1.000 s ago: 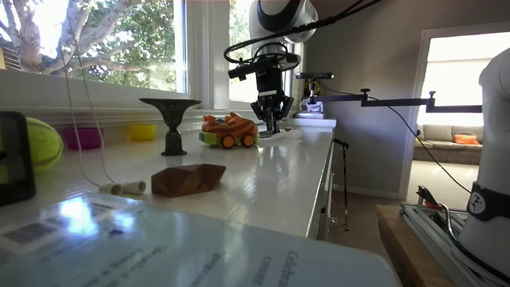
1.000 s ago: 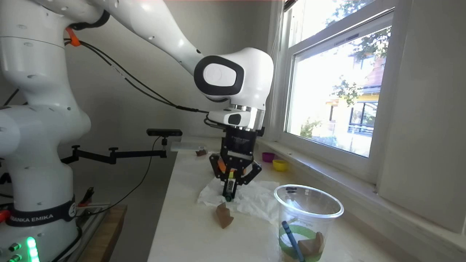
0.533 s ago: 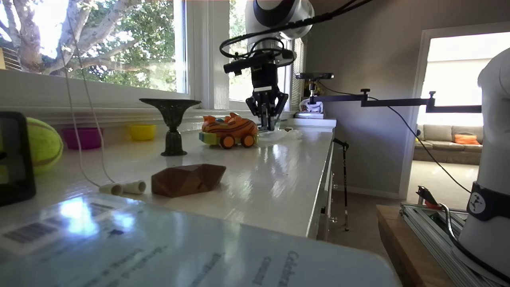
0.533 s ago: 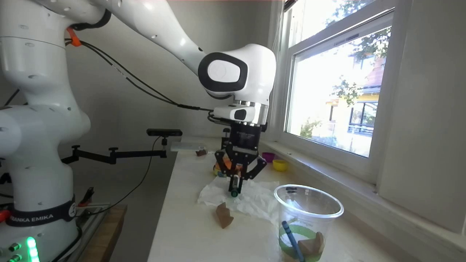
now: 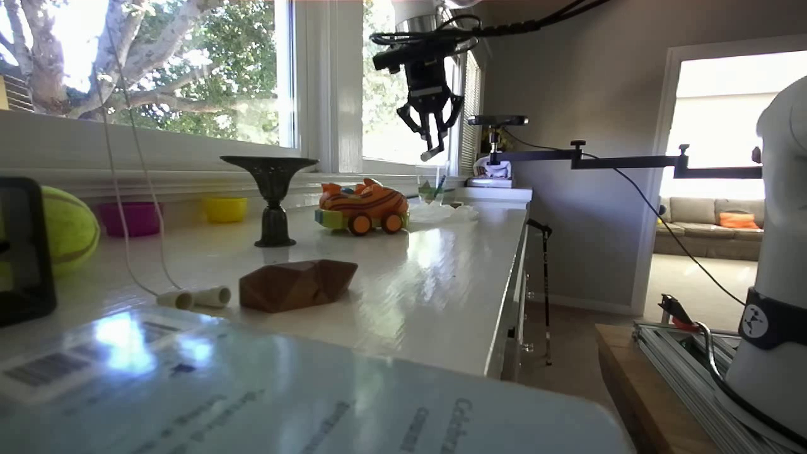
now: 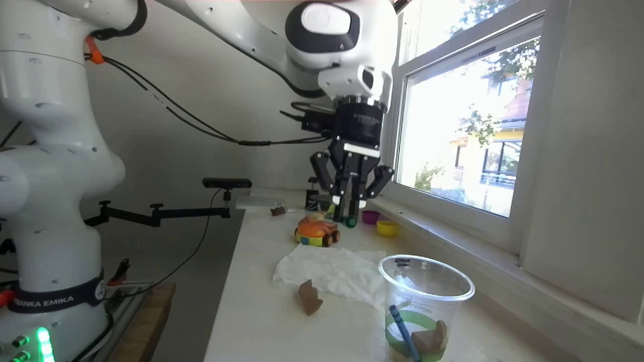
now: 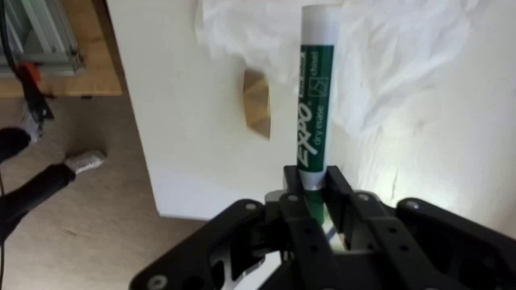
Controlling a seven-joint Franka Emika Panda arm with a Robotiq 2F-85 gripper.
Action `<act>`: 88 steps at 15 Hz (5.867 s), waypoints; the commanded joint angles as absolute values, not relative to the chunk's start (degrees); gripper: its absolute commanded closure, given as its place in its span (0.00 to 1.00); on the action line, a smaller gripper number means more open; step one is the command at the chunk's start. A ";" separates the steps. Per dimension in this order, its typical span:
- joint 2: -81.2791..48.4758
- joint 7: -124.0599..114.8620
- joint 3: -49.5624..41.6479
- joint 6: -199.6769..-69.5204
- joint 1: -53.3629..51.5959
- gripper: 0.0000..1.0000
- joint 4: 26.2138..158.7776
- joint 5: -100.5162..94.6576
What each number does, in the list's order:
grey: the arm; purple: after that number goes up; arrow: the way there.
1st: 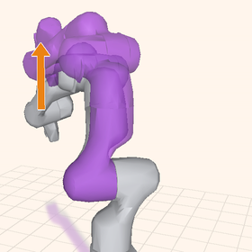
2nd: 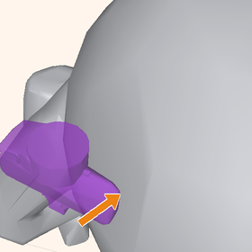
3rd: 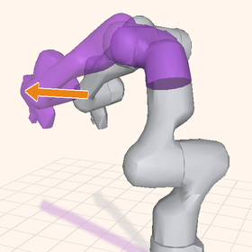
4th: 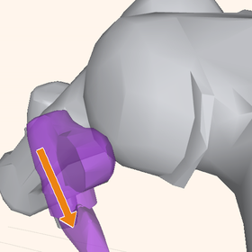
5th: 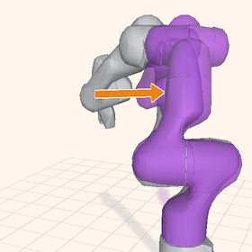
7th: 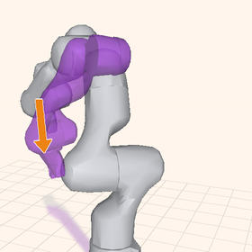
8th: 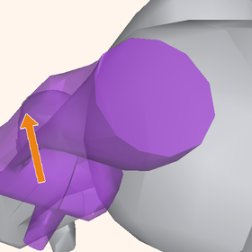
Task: Pick up the marker and put it in the cup
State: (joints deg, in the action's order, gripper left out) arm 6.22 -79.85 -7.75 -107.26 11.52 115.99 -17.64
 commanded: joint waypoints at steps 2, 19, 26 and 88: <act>4.91 -70.65 -9.15 -101.55 13.07 0.95 104.72 -30.40; -0.23 -69.57 -12.41 -129.64 12.78 0.95 114.13 -80.32; 5.29 -84.51 -11.43 -137.00 11.74 0.95 123.64 -104.88; 3.70 -103.71 -12.72 -129.00 10.61 0.95 126.33 -83.99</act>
State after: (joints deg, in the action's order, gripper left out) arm 6.03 -103.38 -12.98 -128.51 10.38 127.30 -84.49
